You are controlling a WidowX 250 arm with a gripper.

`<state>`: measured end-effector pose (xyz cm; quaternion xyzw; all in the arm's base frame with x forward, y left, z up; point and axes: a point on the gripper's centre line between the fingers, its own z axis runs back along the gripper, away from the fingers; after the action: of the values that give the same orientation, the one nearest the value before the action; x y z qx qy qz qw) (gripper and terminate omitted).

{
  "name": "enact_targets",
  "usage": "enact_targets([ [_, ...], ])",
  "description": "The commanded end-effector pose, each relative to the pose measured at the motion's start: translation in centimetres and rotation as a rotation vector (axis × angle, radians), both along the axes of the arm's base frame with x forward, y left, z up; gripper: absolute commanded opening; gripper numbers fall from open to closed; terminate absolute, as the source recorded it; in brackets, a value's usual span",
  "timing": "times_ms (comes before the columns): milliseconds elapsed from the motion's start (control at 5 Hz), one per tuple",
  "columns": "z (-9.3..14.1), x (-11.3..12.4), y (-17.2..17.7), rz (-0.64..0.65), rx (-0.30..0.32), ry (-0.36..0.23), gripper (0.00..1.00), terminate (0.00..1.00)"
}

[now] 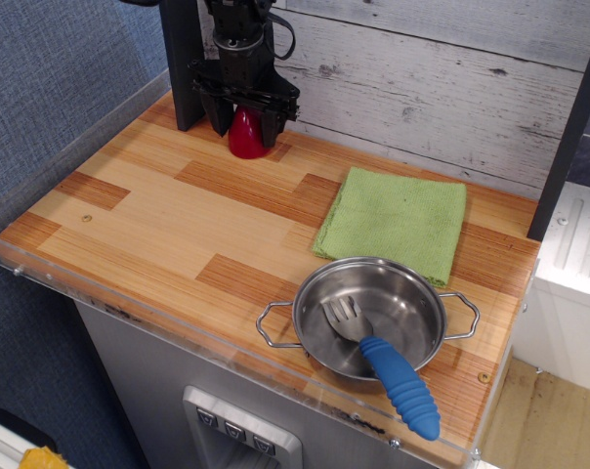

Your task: Move food straight back to the wall

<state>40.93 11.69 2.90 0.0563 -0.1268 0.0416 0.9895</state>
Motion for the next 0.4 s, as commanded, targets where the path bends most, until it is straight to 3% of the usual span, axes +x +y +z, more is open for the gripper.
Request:
enact_targets([
  [0, 3.4, 0.1, 0.0, 0.014, 0.032, -0.130, 1.00, 0.00],
  [200, 4.9, -0.2, 0.1, 0.015, 0.053, -0.155, 1.00, 0.00],
])
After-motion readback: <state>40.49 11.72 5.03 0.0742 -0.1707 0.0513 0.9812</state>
